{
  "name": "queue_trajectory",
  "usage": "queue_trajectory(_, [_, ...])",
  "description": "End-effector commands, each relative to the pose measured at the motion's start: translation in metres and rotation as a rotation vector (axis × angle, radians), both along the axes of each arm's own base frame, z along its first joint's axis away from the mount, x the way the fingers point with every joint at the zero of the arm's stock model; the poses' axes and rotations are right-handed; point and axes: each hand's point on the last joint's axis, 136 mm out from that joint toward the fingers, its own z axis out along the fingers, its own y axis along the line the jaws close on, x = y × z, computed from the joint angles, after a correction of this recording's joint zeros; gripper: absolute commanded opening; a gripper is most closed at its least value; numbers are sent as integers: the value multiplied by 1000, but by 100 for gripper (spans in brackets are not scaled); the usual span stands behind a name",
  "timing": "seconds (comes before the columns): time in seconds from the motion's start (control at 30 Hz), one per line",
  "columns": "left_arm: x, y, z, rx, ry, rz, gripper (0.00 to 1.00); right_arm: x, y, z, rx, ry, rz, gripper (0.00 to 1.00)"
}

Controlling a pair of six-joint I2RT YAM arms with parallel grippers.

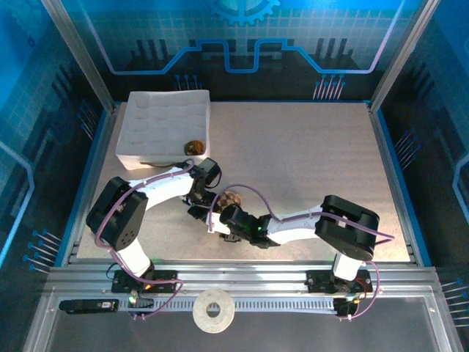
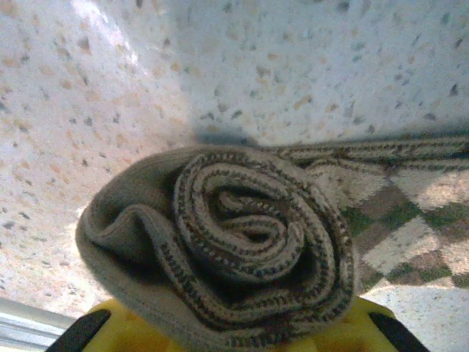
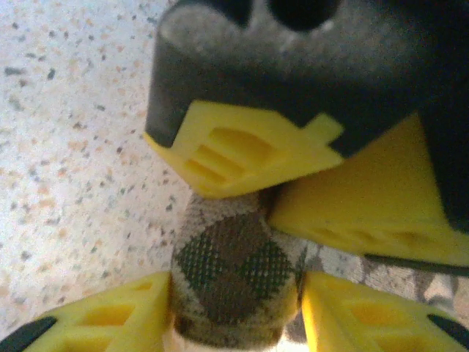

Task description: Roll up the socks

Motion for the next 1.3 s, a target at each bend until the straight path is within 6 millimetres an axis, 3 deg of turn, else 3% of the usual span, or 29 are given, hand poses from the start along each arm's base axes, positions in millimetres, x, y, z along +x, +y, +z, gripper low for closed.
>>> queue_trajectory(0.0, [-32,21,-30,101,136,-20,23,20,6,5,-25,-67,-45,47])
queue_trajectory(0.1, [-29,18,-27,75,124,-17,25,21,4,-7,-43,-31,-70,38])
queue_trajectory(0.23, [-23,16,-18,42,92,3,30,19,-5,-16,-33,55,-107,2])
queue_trajectory(0.53, [15,20,27,-45,-152,92,73,-9,-44,-53,20,402,-185,0])
queue_trajectory(0.63, [20,23,35,-62,-205,93,81,-18,-54,-66,43,534,-206,0])
queue_trajectory(0.8, [15,25,31,-80,-222,82,84,-22,-63,-77,77,664,-247,0])
queue_trajectory(0.97, [19,20,21,-107,-253,80,80,-21,-66,-80,118,771,-266,0])
queue_trajectory(1.13, [29,14,6,-91,-253,59,73,-19,-68,-83,140,868,-286,0])
queue_trajectory(1.27, [26,10,-13,-53,-214,11,64,-17,-71,-87,154,939,-315,0])
